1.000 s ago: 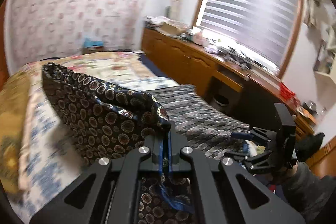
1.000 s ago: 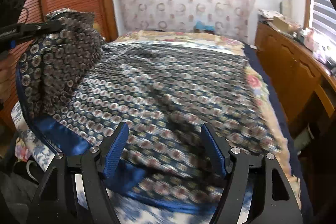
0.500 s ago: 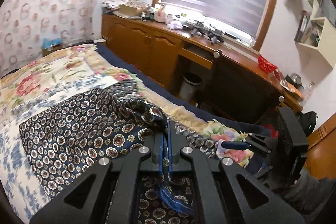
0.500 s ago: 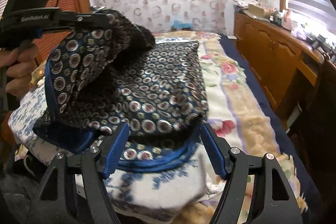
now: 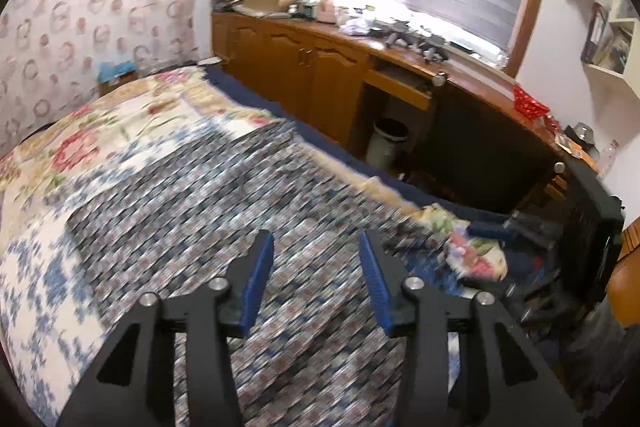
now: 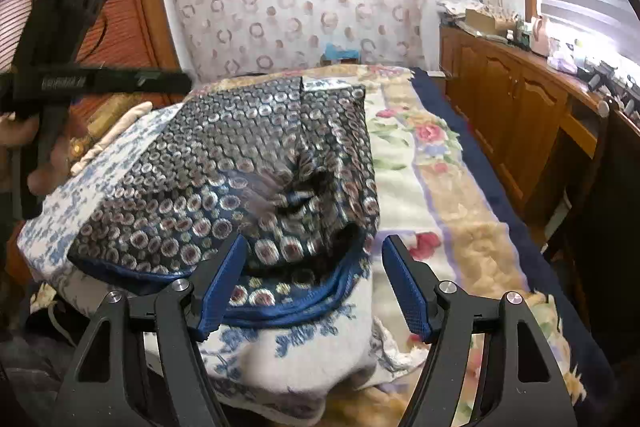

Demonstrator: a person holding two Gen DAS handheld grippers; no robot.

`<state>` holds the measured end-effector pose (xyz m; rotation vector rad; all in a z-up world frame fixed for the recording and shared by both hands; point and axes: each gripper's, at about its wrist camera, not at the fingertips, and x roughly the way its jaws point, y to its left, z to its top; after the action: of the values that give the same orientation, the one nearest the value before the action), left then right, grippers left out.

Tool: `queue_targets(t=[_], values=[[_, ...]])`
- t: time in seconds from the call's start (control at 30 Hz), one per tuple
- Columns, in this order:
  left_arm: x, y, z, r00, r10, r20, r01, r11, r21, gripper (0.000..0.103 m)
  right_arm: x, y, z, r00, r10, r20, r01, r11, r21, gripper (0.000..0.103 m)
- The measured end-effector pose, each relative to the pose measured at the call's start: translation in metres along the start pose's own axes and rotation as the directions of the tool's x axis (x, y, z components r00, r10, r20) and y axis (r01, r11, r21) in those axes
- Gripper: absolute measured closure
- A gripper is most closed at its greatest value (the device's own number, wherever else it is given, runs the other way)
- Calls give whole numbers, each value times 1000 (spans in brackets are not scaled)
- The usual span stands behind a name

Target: Fold small clothes

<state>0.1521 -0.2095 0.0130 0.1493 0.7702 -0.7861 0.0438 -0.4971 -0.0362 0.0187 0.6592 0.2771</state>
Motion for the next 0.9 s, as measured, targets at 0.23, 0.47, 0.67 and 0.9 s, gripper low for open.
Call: queue_targets(t=[0.23,0.47,0.67,0.9], values=[[-5,69,-65,988,135,-79,-142,985,-93,54,14,12,23,999,45,12,-44,999,-30,33],[-1,117,-106,971,204,-123,-224,959,-176,51,60,14,49,998,38,-51,-41,997,-72,48],[-1,117,-117,970,222,-97,-234,961,-150,48,97,11,57,992,15,-127,-27,996,-88,57],[0,116,-116,964,248,-101,-259,959,-118,43,111,11,57,986,8,-169,-24,996,-91,60]])
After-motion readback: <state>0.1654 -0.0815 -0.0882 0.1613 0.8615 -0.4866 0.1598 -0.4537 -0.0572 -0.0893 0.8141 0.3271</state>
